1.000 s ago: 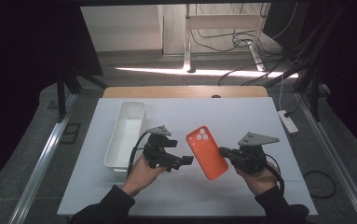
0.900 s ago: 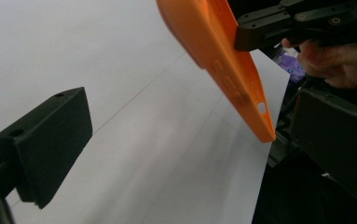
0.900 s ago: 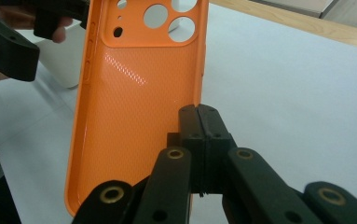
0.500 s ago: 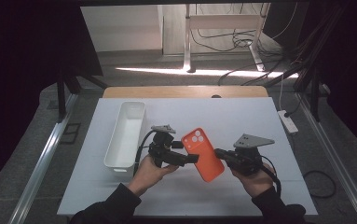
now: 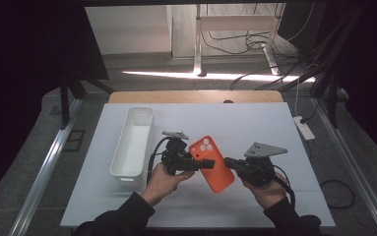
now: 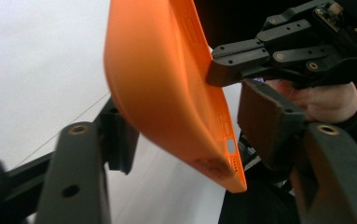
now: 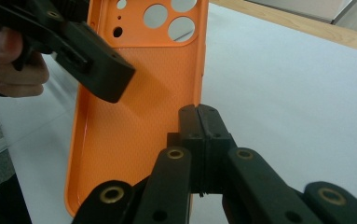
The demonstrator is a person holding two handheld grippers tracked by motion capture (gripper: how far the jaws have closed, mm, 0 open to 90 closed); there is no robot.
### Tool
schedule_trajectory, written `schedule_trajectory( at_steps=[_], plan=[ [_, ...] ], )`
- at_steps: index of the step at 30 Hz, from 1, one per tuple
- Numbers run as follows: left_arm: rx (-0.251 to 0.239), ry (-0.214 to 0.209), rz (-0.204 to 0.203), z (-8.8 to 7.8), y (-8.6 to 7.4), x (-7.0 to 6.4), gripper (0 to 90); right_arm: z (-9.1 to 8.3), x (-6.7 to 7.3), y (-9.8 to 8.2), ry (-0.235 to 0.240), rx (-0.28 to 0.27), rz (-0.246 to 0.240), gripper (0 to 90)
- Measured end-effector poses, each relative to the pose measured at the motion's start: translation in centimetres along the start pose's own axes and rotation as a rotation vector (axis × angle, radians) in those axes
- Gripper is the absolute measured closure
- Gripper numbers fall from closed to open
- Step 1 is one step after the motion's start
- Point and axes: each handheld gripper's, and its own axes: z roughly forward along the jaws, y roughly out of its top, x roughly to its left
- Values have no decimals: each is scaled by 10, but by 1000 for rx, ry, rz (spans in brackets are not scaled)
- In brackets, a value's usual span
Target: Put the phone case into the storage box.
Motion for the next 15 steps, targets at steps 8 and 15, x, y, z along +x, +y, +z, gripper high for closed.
schedule_trajectory(
  at_steps=[8, 15],
  plan=[
    [-7, -19, -37, 2, -1, 2, 590, -1, 1, 0, 0, -11, -4, 895],
    [-20, -47, -72, 2, -3, 3, 762, 0, 3, 0, 3, -16, -10, 895]
  ],
)
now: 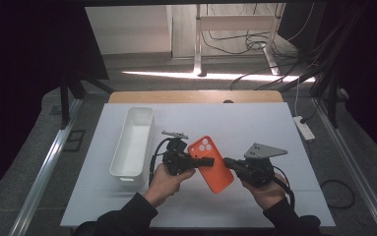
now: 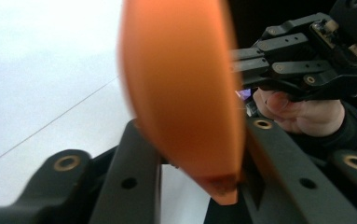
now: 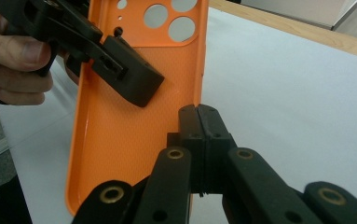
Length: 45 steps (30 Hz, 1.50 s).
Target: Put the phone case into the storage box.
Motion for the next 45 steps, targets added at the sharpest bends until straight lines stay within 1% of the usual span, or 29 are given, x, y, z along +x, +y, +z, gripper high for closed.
schedule_trajectory(
  at_steps=[2, 3, 5, 7, 11, 12, 13, 16, 17, 18, 20, 21, 23, 26, 27, 29, 31, 32, 34, 35, 36, 37, 38, 39, 40, 42, 44, 45],
  plan=[
    [-2, -3, -8, 0, 0, 0, 785, 0, 0, 0, 2, -1, 1, 894],
    [-1, -6, -17, 0, 0, 1, 785, 0, 0, 0, 2, -1, 1, 894],
    [-18, -20, -45, 0, -2, 2, 826, 1, 0, 0, 4, 2, 1, 891],
    [-19, -20, -50, 1, -2, 2, 843, 1, 0, -1, 5, 6, -2, 889],
    [-20, -11, -43, 0, -2, 1, 849, 2, 0, -1, 7, 6, -3, 883],
    [-25, -6, -35, 0, -2, -1, 849, 2, 0, -1, 7, 6, -3, 883],
    [-16, 5, -20, -1, -1, -2, 849, 2, 0, -1, 10, 5, -3, 875],
    [-11, 22, 8, -3, 0, -5, 849, 1, -1, -1, 28, -1, 6, 856],
    [-6, 29, 16, -4, 1, -5, 848, 0, -2, -1, 46, -7, 16, 832],
    [-6, 37, 25, -5, 1, -5, 848, -1, -3, 0, 55, -11, 27, 813],
    [1, 47, 46, -8, 2, -3, 848, -3, -5, 0, 67, -9, 37, 748],
    [4, 47, 54, -9, 2, -2, 848, -3, -6, -1, 76, -10, 35, 684],
    [12, 57, 75, -12, 3, -2, 848, -3, -6, -1, 84, -2, 36, 608],
    [28, 53, 99, -15, 5, -2, 847, 0, -7, -2, 87, 28, 33, 487],
    [38, 56, 118, -16, 5, -2, 846, 0, -7, -2, 92, 34, 36, 447],
    [54, 61, 144, -18, 6, -3, 845, 1, -8, -3, 107, 33, 37, 348],
    [64, 61, 159, -19, 7, -3, 845, 2, -9, -3, 115, 31, 42, 232],
    [70, 60, 166, -19, 7, -3, 844, 3, -9, -3, 116, 30, 46, 168],
    [79, 65, 182, -20, 7, -3, 844, 3, -9, -4, 110, 31, 48, 81],
    [79, 65, 182, -20, 7, -3, 844, 3, -9, -4, 110, 31, 48, 81],
    [83, 62, 189, -20, 7, -3, 844, 4, -9, -4, 97, 39, 47, 50],
    [95, 58, 212, -21, 7, -4, 844, 6, -6, -4, 64, 67, 16, 0],
    [95, 58, 212, -21, 7, -4, 844, 6, -4, -5, 55, 74, -1, 0],
    [103, 62, 228, -21, 7, -4, 844, 6, -3, -5, 66, 76, -3, 0],
    [105, 64, 231, -21, 8, -5, 844, 7, -3, -5, 77, 80, 5, 0],
    [108, 63, 234, -22, 8, -5, 844, 7, -2, -5, 82, 83, 13, 0],
    [107, 49, 243, -23, 9, -5, 844, 8, -2, -5, 111, 95, 30, 0],
    [107, 49, 243, -23, 9, -5, 844, 9, -2, -5, 117, 107, 37, 0]
  ],
)
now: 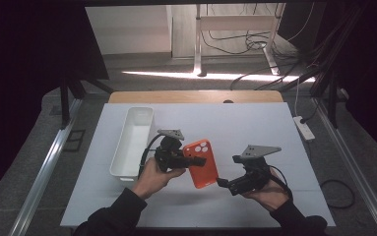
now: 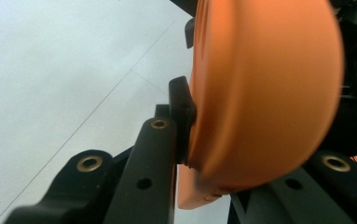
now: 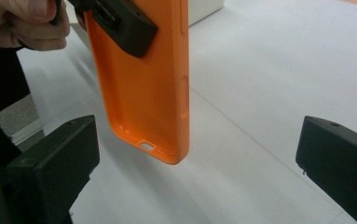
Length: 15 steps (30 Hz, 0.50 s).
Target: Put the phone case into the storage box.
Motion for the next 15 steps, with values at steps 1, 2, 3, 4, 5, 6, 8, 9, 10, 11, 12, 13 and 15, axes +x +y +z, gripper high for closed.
schedule_trajectory(
  at_steps=[1, 2, 3, 4, 5, 6, 8, 9, 10, 11, 12, 13, 15],
  plan=[
    [-3, -13, 8, -1, 0, 0, 844, 1, 0, 0, 14, 4, 5, 0],
    [-3, -13, 8, -1, 0, 0, 844, 1, 0, 0, 19, 7, 7, 2],
    [-6, -16, 10, -1, 1, -1, 844, 1, 0, 0, 19, 7, 7, 2],
    [-8, -25, 12, -2, 1, -1, 844, 2, 1, 0, 25, 9, 2, 21],
    [-10, -33, 13, -2, 1, -2, 844, 3, 1, 0, 44, 13, 1, 52],
    [-12, -41, 17, -2, 2, -2, 845, 4, 2, 0, 68, 20, 0, 86],
    [-11, -55, 27, -2, 3, -5, 844, 6, 2, 0, 95, 22, 4, 121],
    [-12, -69, 33, -2, 3, -7, 844, 7, 3, 0, 107, 25, 6, 145],
    [-12, -78, 38, -1, 4, -8, 844, 8, 3, 0, 112, 27, -2, 173],
    [-10, -87, 42, 0, 5, -10, 845, 8, 4, 0, 130, 26, -3, 228],
    [-7, -107, 53, 1, 5, -12, 844, 10, 4, 0, 165, 26, 5, 279],
    [-2, -115, 55, 2, 6, -13, 844, 10, 5, 0, 181, 21, 7, 323],
    [3, -126, 64, 4, 6, -15, 844, 10, 5, 0, 209, 28, 3, 376]
  ],
)
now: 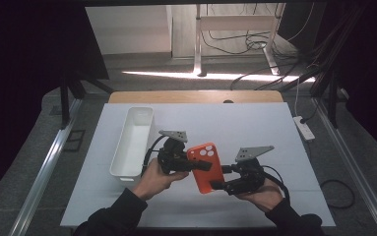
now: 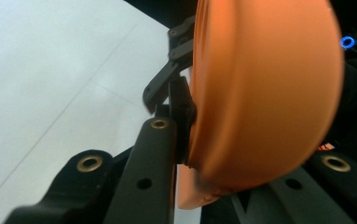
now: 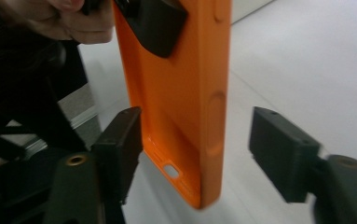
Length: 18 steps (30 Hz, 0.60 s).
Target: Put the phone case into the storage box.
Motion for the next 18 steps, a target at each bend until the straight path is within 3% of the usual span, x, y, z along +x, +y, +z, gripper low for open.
schedule_trajectory(
  at_steps=[8, 9, 12, 13, 15, 18],
  plan=[
    [-4, -67, 18, 6, 2, -5, 843, 3, 5, 0, 89, 22, -55, 623],
    [-4, -67, 18, 6, 2, -5, 842, 3, 5, 0, 89, 22, -55, 623],
    [-9, -84, 19, 6, 2, -6, 837, 2, 6, 0, 117, 15, -62, 744],
    [-18, -97, 10, 6, 2, -5, 827, 2, 4, 1, 145, 16, -51, 782],
    [-17, -87, 11, 6, 3, -5, 768, 0, 2, 1, 176, 11, -40, 848],
    [-22, -59, 16, 6, 3, -6, 731, -1, 3, 1, 158, 11, -46, 853]
  ],
)
